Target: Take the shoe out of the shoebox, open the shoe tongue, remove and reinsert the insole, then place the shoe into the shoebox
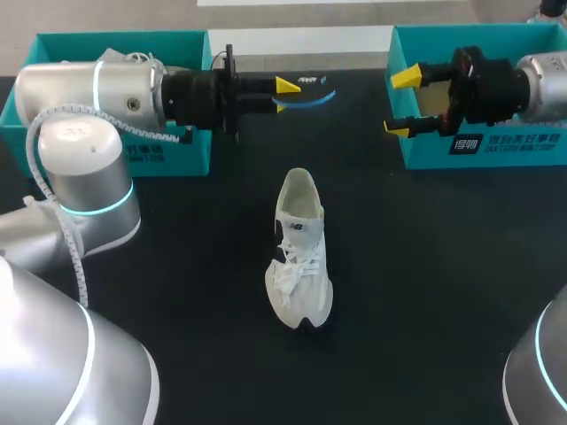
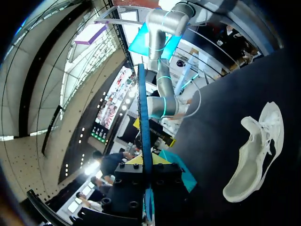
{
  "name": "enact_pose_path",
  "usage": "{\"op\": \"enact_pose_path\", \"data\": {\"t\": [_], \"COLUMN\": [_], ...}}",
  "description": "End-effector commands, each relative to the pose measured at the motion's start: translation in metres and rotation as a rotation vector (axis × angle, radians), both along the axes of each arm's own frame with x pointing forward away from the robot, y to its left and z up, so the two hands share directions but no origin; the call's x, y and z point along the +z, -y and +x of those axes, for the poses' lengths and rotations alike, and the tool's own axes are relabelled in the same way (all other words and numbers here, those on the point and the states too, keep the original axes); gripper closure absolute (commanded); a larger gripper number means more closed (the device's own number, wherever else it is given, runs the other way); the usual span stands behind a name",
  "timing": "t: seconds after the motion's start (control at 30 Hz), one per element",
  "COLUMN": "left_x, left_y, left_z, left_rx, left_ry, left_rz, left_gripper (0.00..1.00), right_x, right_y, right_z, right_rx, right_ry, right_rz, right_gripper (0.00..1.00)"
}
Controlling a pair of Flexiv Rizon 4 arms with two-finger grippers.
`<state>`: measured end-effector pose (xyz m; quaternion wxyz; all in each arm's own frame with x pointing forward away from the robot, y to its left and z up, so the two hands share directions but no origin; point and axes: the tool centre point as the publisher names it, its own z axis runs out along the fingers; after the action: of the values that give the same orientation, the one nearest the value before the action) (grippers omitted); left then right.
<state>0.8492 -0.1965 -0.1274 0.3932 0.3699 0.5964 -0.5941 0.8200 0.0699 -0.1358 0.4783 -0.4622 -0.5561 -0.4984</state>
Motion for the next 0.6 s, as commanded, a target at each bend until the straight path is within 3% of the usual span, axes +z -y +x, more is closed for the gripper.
{"op": "enact_pose_path", "data": {"t": [0.03,0.4,0.6], "left_x": [-0.0070,-0.0083,-0.0065], "left_y": [-0.0025,-0.0025,-0.0023], "left_z": [-0.0056,-0.0021,0.0023], "left_rx": [0.104,0.029,0.047], "left_ry": [0.489,0.676,0.662], "left_rz": [-0.103,-0.048,-0.014], "left_gripper": [1.00,1.00,1.00], "right_x": [0.0000,0.0000,0.0000], "right_y": [-0.0016,-0.0016,-0.0016], "right_z": [-0.0001,-0.0001,-0.0001], "right_rx": [-0.002,-0.002,-0.002], "right_ry": [-0.001,-0.001,-0.001], "right_rz": [-0.003,-0.003,-0.003], "right_gripper": [0.00,0.00,0.00]}}
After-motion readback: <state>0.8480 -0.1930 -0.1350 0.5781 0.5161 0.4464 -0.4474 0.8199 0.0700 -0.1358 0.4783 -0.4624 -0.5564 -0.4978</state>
